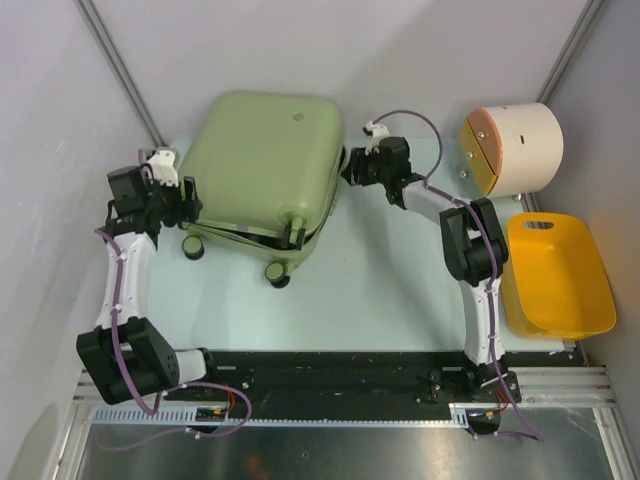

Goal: Open, take out, and arrange the luggage

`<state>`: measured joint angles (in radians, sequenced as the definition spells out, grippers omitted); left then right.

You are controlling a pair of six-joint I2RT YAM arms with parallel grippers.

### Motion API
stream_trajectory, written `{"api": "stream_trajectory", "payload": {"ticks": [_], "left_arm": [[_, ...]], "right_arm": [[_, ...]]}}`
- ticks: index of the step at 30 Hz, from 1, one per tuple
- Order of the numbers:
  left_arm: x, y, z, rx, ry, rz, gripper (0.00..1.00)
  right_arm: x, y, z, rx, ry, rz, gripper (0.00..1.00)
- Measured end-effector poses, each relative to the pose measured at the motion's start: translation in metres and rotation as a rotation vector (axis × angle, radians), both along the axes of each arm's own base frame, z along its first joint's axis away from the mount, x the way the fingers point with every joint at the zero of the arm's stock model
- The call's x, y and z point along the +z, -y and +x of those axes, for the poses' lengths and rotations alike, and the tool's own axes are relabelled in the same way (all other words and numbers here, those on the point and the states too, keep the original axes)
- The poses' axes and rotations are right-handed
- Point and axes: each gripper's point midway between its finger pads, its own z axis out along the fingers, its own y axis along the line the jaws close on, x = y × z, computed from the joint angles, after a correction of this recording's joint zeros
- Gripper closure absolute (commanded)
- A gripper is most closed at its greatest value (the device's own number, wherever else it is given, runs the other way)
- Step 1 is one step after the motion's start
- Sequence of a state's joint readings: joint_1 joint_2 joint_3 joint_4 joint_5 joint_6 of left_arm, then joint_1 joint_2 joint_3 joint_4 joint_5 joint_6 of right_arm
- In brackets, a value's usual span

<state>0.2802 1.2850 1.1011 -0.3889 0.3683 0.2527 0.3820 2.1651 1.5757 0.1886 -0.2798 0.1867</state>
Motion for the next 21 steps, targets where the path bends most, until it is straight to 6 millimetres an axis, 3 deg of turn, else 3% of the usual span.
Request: {"api": "stream_trajectory", "payload": {"ticks": [6,9,15,17,21], "left_arm": [[0.013,0.031,-0.023,-0.055,-0.014,-0.076,0.13],[0.024,0.076,-0.037,-0.160,-0.011,-0.102,0.07],[0.048,0.198,-0.086,-0.467,-0.011,-0.211,0.04],[0.044,0.226,-0.100,-0.518,-0.049,-0.252,0.04],[0.019,0.249,-0.102,-0.474,-0.165,-0.291,0.03]], "right_arm": [[0.048,-0.030,0.048,0.030,0.177,0.088,0.46],[0.062,-0.043,0.053,0.044,0.215,0.108,0.46],[0.063,-0.045,0.059,0.043,0.233,0.115,0.40],[0.063,-0.043,0.060,0.040,0.232,0.114,0.38],[0.059,-0.033,0.041,0.030,0.181,0.105,0.31]]}}
